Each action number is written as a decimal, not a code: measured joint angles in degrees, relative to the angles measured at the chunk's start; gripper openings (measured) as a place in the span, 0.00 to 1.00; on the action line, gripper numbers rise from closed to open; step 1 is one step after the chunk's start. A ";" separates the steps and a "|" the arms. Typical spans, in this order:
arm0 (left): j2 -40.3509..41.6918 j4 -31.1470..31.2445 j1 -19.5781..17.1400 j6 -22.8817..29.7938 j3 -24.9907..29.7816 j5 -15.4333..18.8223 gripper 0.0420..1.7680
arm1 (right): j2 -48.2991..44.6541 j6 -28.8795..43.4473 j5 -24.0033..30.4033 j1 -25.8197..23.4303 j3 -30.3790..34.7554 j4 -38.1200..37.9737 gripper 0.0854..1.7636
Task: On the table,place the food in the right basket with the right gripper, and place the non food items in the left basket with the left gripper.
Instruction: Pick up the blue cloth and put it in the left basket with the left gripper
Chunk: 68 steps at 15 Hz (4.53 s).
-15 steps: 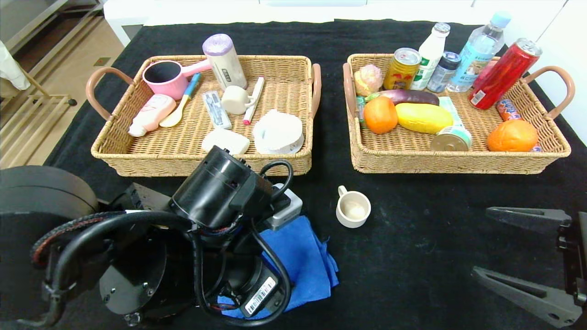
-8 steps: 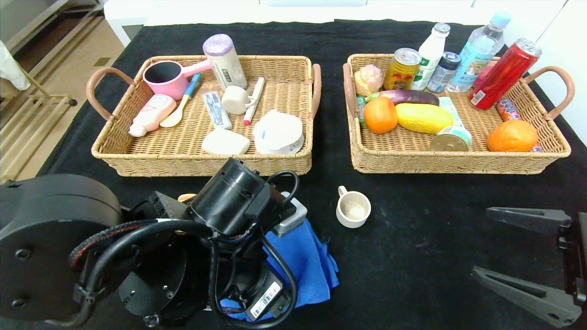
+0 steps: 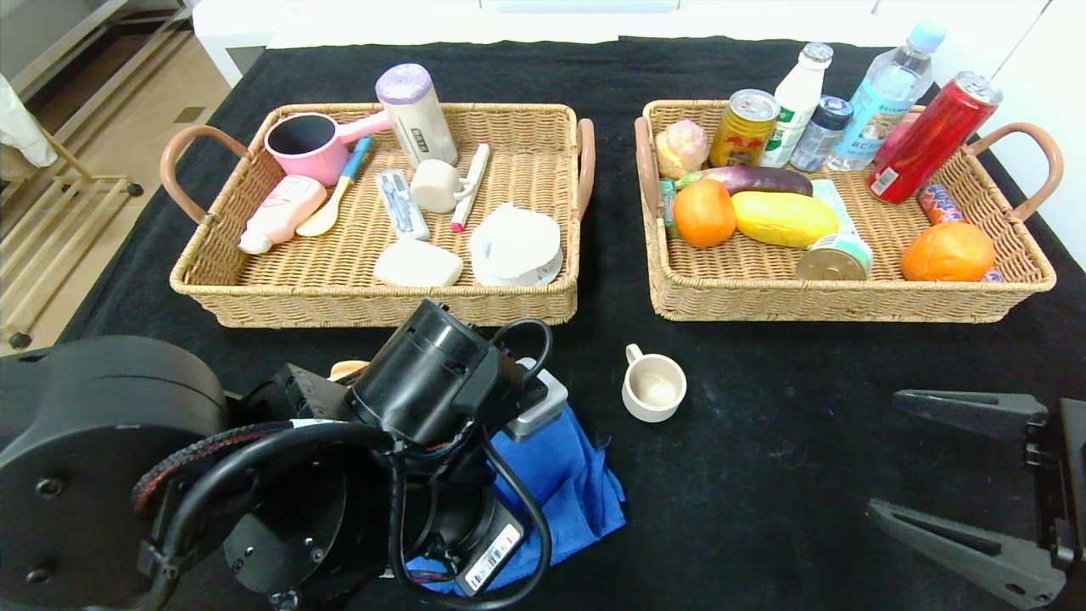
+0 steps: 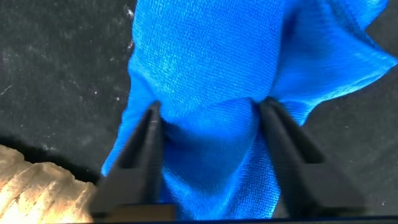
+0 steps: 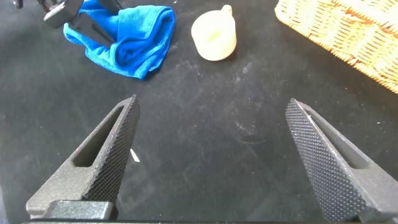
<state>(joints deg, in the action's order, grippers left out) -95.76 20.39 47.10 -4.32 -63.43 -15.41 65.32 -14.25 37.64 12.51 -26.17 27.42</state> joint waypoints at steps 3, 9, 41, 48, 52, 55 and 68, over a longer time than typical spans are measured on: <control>-0.07 -0.22 0.02 0.05 0.21 0.11 0.41 | 0.09 0.01 -0.05 0.02 0.07 0.00 0.97; -0.16 -0.26 0.00 0.02 0.23 0.01 0.26 | 0.17 0.01 -0.02 0.05 0.07 0.00 0.97; 15.91 -0.44 -5.38 11.01 -1.26 8.33 0.22 | 0.78 -0.07 0.00 0.74 0.73 -0.40 0.97; 18.91 -6.16 -12.54 12.14 -3.28 10.01 0.22 | 1.19 -0.07 -0.05 0.74 0.66 -0.24 0.97; 17.64 -6.18 -15.82 12.28 -7.85 10.57 0.22 | 1.07 0.01 -0.07 0.50 0.44 -0.16 0.97; 15.34 -6.16 -17.76 12.32 -12.09 10.53 0.21 | 0.96 0.01 -0.09 0.52 0.46 -0.18 0.97; 1.27 -6.27 -21.89 15.40 -31.39 9.76 0.21 | -0.13 0.20 -0.07 0.05 0.27 0.02 0.97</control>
<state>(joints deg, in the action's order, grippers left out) -94.49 14.13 25.21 11.08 -94.82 -5.64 65.18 -14.06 37.57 12.56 -25.91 27.44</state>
